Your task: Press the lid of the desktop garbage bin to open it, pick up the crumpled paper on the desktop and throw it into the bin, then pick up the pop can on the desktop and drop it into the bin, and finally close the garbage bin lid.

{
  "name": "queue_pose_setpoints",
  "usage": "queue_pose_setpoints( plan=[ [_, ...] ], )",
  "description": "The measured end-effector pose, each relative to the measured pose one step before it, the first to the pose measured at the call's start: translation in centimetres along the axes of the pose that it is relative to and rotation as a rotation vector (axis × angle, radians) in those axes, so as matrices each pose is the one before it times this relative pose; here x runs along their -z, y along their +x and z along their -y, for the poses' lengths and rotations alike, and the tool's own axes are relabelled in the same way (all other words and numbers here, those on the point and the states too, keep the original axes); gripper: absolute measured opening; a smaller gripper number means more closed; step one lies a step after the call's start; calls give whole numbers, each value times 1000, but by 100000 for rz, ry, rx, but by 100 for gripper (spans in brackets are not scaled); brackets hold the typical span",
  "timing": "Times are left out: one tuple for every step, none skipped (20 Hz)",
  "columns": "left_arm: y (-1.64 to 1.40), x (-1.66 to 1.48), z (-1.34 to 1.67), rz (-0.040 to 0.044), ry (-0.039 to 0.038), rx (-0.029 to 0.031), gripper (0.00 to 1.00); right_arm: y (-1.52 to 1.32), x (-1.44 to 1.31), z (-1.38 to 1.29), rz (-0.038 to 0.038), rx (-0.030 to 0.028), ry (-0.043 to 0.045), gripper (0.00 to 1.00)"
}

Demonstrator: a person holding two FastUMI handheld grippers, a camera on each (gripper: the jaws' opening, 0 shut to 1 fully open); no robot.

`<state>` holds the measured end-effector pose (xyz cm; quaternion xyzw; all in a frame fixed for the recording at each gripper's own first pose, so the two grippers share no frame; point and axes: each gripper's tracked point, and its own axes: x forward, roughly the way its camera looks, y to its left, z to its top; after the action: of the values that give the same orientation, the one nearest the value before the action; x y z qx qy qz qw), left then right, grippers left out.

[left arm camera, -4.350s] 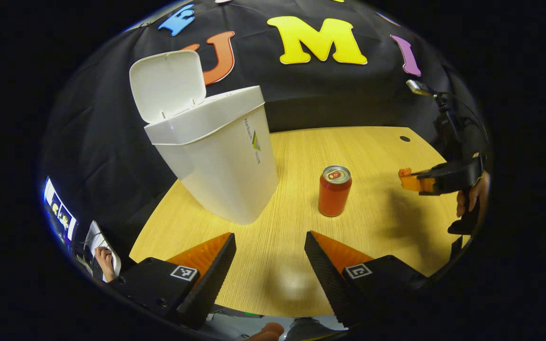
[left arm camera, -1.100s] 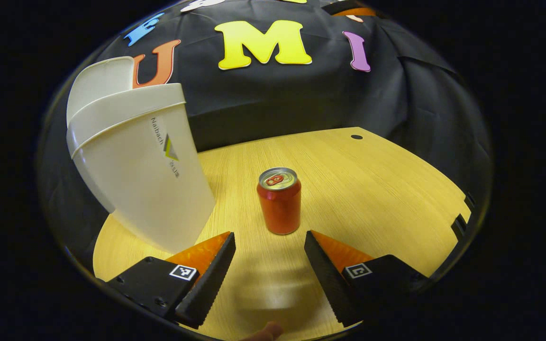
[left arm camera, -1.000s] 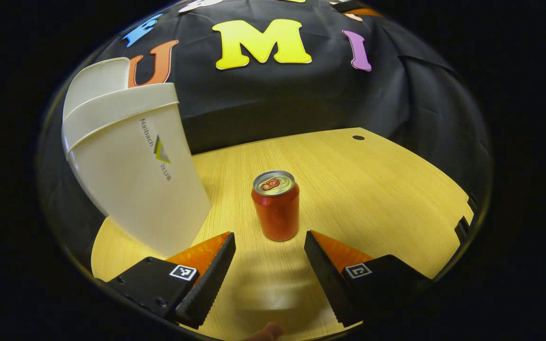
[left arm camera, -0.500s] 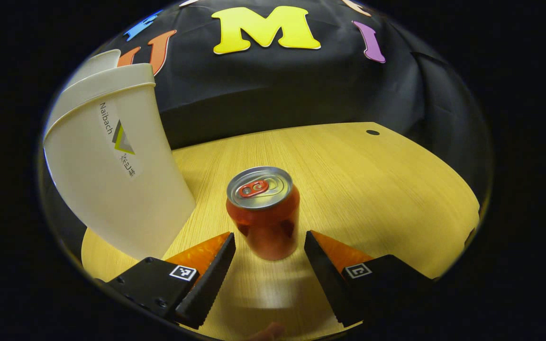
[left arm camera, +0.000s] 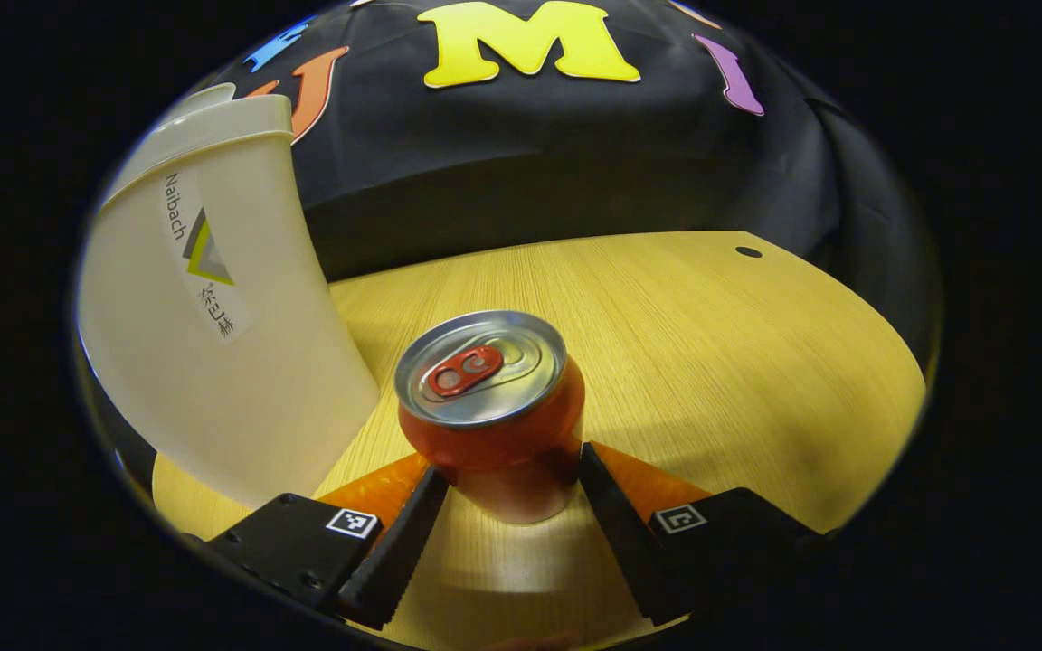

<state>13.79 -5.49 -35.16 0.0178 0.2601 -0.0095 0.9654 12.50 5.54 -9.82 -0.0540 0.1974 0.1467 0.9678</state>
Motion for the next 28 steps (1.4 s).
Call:
queue_pose_setpoints(
  plan=[
    [86,-145,83,601,-147,1430,93,63,62,153,12,50,47,95],
    [-34,29,41,-105,-381,373,92,-71,6,102,81,53,-10,95],
    [-38,37,-67,-288,-443,27,91,-65,17,215,221,127,53,95],
    [-15,-32,-171,-195,-322,-349,90,-63,-23,189,30,609,112,95],
    [-119,-73,-69,-291,-34,-228,89,-43,-40,140,158,323,338,95],
    [-326,-112,-79,90,275,-43,89,-140,-34,81,86,208,392,95],
    [-446,-334,-140,786,519,-193,88,-105,56,251,172,745,152,95],
    [-548,-412,-128,821,448,-191,88,-272,-22,216,204,599,289,95],
    [-668,-543,-257,1081,109,-472,88,-276,4,67,149,520,597,95],
    [-872,-391,-220,213,-587,-198,88,-263,-69,144,435,706,754,95],
    [-983,-402,-397,552,-678,-506,88,-169,82,45,399,608,698,95],
    [-919,-316,-490,-517,-356,-917,87,-204,0,83,49,573,726,95],
    [-1094,-403,-334,469,-730,15,87,-230,-11,14,74,523,1248,95],
    [-831,-218,-280,775,-526,531,87,-319,-155,-82,506,182,1502,95],
    [-949,-520,-403,916,-411,54,87,-359,-182,-94,1004,13,1179,95],
    [-746,-450,-601,1197,-955,-206,87,-344,-187,-18,1231,373,501,95],
    [-463,-203,-134,269,-1345,1724,87,-319,-79,92,1194,348,325,95],
    [-382,-162,-248,481,-1435,404,87,-281,-22,-19,703,461,525,95],
    [-452,-46,-248,-266,-767,63,87,-205,299,24,96,204,507,95],
    [-443,-298,-716,486,44,-1902,87,-234,186,-21,-219,339,-15,95],
    [-531,-670,-502,1343,-23,-837,87,-332,134,70,62,245,-300,95],
    [-687,-1041,-110,2417,-1150,676,86,-384,-140,52,695,438,-342,95],
    [-797,-1312,-431,2441,-1125,-394,86,-240,-197,168,917,517,-254,95],
    [-770,-1570,-464,2735,-428,-799,86,-224,-200,123,812,555,-103,95],
    [-858,-1736,-446,2855,-576,-271,86,-167,-214,200,751,401,282,95],
    [-733,-1807,-361,2935,-969,552,86,-147,-196,57,460,333,299,95],
    [-777,-2062,-411,3304,-632,215,86,-83,-144,139,645,502,586,95],
    [-704,-2070,-537,3258,-113,-293,86,-117,-203,75,516,334,864,95]
  ],
)
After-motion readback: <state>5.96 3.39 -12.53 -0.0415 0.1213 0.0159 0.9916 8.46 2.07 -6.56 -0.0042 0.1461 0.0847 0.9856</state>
